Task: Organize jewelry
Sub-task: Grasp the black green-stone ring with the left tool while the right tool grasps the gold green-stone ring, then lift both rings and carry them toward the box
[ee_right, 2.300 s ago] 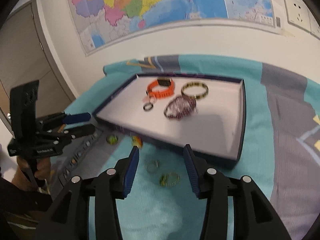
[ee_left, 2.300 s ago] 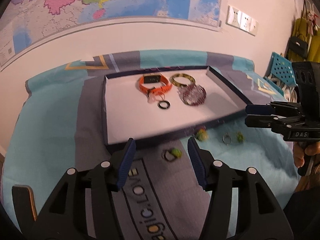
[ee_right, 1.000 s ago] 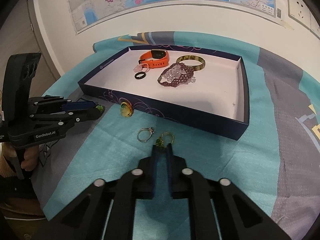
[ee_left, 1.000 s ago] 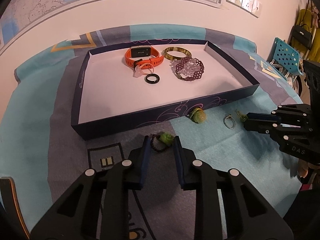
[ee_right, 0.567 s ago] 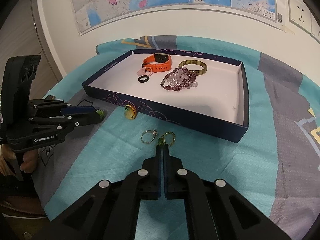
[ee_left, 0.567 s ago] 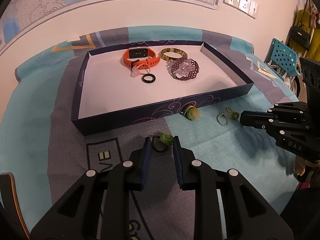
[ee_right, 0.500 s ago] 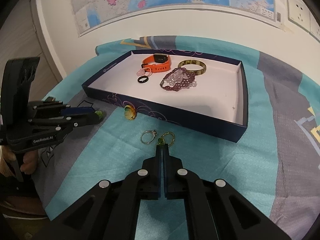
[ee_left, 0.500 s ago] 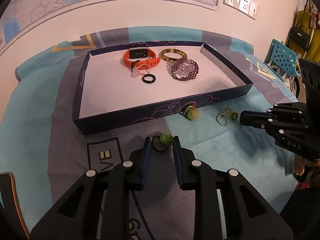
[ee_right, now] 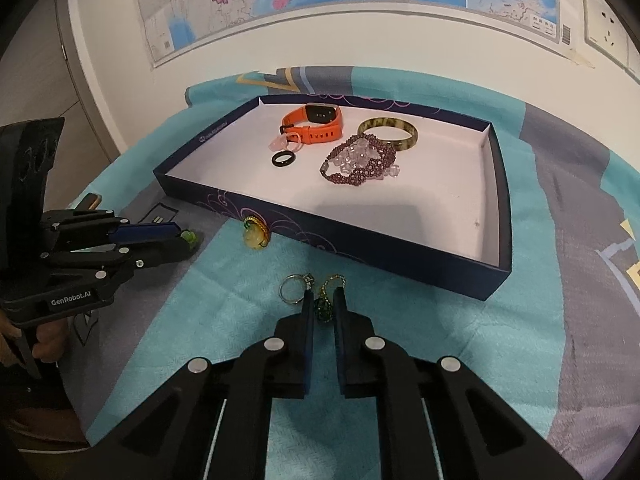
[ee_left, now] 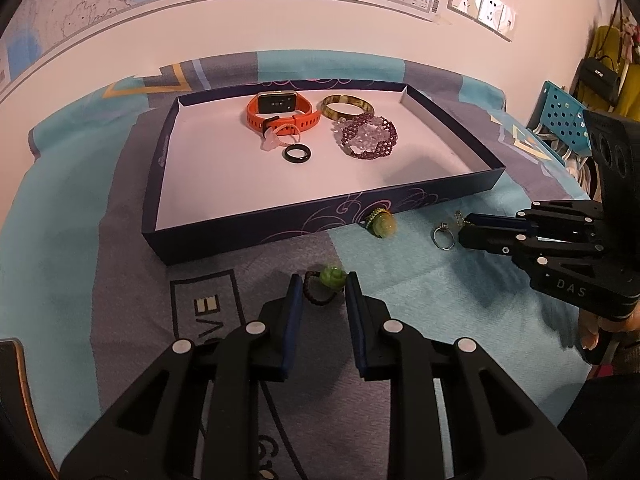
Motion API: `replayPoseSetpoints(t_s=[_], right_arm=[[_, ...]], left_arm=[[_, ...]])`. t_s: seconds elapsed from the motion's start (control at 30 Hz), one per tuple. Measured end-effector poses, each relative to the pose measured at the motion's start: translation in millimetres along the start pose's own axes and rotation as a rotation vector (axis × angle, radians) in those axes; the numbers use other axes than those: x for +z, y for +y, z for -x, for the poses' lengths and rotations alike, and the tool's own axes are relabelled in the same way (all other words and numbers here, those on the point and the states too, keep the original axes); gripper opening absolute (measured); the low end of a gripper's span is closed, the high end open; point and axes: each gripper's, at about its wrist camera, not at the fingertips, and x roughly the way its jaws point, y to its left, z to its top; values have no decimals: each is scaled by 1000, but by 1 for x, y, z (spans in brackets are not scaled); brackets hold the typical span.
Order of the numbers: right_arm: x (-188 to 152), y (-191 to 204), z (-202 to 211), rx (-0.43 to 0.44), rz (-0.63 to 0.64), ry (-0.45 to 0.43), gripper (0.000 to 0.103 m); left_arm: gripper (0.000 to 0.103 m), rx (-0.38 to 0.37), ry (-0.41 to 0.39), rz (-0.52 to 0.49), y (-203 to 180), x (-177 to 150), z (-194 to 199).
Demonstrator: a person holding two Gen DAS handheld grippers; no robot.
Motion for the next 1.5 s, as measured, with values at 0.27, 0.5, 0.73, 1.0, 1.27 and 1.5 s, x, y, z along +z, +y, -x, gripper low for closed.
replayPoseSetpoints(t_s=[0.27, 0.5, 0.73, 1.0, 1.27, 1.5], right_arm=[[-2, -3, 11, 11, -8, -32, 8], [-1, -1, 24, 29, -2, -68, 8], [1, 3, 30, 38, 6, -85, 8], [7, 5, 32, 41, 14, -99, 8], [15, 8, 30, 43, 30, -110, 8], [22, 9, 29, 39, 38, -122, 8]], left_arm=[[22, -3, -7, -3, 0, 1, 2], [22, -8, -21, -9, -4, 2, 7], [22, -13, -40, -16, -6, 5, 15], [22, -17, -60, -16, -6, 8, 20], [22, -14, -90, -17, -5, 15, 28], [22, -9, -104, -21, -4, 21, 29]])
